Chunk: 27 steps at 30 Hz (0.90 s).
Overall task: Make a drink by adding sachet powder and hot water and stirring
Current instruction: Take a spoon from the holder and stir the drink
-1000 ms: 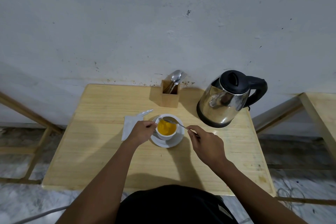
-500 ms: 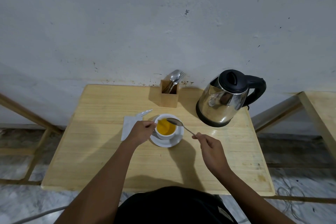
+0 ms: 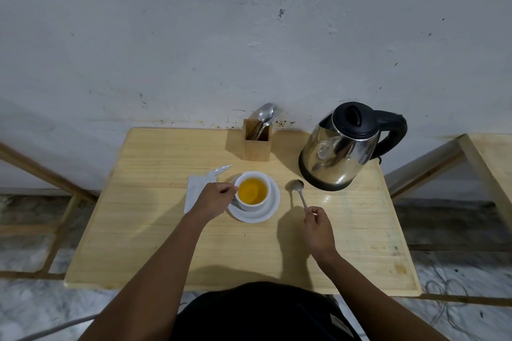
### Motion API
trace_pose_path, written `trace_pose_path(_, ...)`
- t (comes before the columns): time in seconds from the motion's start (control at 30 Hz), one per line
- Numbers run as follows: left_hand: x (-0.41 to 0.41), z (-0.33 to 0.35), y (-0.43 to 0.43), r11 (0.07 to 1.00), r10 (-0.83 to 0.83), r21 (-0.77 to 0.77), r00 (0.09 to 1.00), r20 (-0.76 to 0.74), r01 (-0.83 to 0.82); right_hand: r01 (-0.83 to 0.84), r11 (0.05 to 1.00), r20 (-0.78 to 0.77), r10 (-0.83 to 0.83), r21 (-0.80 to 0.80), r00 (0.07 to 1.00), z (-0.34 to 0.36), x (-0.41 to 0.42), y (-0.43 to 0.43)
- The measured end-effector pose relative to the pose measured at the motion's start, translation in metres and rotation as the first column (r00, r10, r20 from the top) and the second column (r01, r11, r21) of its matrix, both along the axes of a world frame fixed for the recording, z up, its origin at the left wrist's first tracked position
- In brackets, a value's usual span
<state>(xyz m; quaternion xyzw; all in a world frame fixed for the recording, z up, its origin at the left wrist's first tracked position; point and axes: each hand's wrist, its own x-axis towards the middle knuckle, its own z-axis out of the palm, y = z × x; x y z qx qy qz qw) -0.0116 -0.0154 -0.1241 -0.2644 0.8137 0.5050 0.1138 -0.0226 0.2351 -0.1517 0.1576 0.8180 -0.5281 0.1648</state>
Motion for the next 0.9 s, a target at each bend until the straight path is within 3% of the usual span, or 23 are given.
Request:
trace_pose_path(0.2, -0.001, 0.000, 0.000, 1.000, 0.003, 0.005, 1.000, 0.011, -0.003, -0.111, 0.952, 0.056, 0.099, 0.287, 0.994, -0.013, -0.013, -0.006)
trace_pose_path(0.37, 0.000, -0.001, -0.001, 1.000, -0.002, -0.002, 1.000, 0.022, 0.002, -0.193, 0.879, 0.086, 0.173, 0.436, 0.981, -0.010, -0.020, -0.007)
trace_pose_path(0.5, 0.000, -0.002, 0.000, 1.000, 0.012, 0.007, 1.000, 0.024, -0.012, -0.241, 0.857, 0.122, 0.208, 0.455, 0.970, -0.012, -0.023, -0.005)
trace_pose_path(0.9, -0.001, -0.002, 0.000, 1.000, 0.015, -0.006, 1.000, 0.021, -0.015, -0.276, 0.805, 0.004, 0.322, 0.526, 0.947, -0.009, -0.030, 0.000)
